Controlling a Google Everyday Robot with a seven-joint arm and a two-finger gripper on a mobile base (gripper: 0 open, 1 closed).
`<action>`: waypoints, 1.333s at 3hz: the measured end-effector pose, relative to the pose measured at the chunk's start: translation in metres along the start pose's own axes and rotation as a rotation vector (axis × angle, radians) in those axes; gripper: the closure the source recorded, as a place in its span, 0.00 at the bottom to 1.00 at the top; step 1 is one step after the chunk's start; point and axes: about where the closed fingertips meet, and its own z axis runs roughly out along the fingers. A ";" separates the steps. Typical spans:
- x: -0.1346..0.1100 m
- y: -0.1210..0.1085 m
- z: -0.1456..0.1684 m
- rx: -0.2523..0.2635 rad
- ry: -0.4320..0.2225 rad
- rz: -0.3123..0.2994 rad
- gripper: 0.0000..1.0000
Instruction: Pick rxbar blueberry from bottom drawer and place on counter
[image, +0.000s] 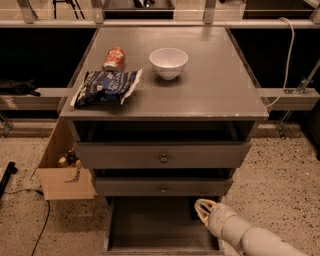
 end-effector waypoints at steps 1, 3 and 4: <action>0.000 0.000 0.000 0.000 0.000 0.000 0.32; 0.000 0.000 0.000 0.000 0.000 0.000 0.00; 0.000 0.000 0.000 0.000 0.000 0.000 0.00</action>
Offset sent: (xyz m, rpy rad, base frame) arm 0.0000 0.0000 0.0000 0.0000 0.0000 0.0000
